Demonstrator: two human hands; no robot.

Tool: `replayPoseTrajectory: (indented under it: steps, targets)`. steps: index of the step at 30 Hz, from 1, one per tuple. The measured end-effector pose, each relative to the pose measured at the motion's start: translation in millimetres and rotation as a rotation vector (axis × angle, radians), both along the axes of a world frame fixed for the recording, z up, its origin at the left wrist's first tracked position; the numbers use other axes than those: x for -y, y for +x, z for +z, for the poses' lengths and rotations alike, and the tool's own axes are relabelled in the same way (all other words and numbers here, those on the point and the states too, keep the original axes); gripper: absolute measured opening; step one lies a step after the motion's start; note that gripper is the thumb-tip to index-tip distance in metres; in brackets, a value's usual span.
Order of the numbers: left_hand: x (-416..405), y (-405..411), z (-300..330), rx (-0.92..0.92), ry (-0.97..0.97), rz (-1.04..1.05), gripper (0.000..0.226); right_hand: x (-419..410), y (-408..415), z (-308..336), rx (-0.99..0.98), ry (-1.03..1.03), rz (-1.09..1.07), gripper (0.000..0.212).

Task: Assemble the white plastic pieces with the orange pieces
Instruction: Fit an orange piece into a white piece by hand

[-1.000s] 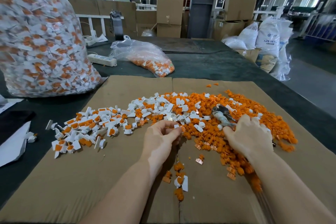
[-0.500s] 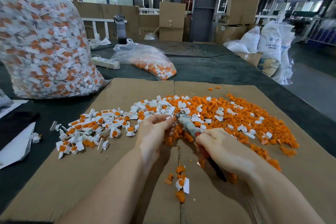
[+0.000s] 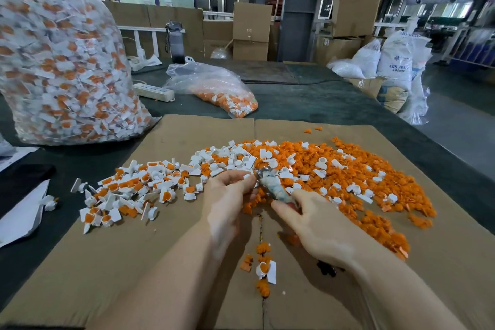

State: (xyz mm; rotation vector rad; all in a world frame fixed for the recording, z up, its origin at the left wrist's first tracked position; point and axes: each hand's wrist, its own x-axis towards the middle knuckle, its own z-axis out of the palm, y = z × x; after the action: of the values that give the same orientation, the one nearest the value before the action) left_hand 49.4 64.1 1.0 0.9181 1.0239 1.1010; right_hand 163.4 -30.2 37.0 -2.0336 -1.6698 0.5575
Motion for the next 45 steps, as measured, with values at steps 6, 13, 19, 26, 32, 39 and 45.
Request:
replayPoseTrajectory:
  steps: [6,13,19,26,32,39,45]
  targets:
    - [7,-1,-1,0.012,-0.031,-0.016,0.01,0,4,-9,0.042,0.036,-0.025,0.035]
    - [14,-9,-6,-0.029,0.044,-0.046,0.013,0,34,-16,0.206,0.135,-0.168,0.036]
    - [17,-8,-12,-0.449,0.362,-0.083,0.024,-12,73,-23,0.587,0.117,-0.359,0.052]
    - [15,-11,-15,-0.482,0.376,-0.079,0.012,-13,65,-27,0.768,0.119,-0.334,0.062]
    - [17,-12,-12,-0.485,0.411,-0.107,0.012,-19,9,-40,0.298,0.494,0.112,0.027]
    - [17,-12,-14,-0.547,0.447,-0.122,0.013,-22,-1,-48,0.212,0.623,0.108,0.006]
    - [21,-14,-15,-0.412,0.385,-0.126,0.017,-20,-5,-53,0.195,0.693,0.045,0.003]
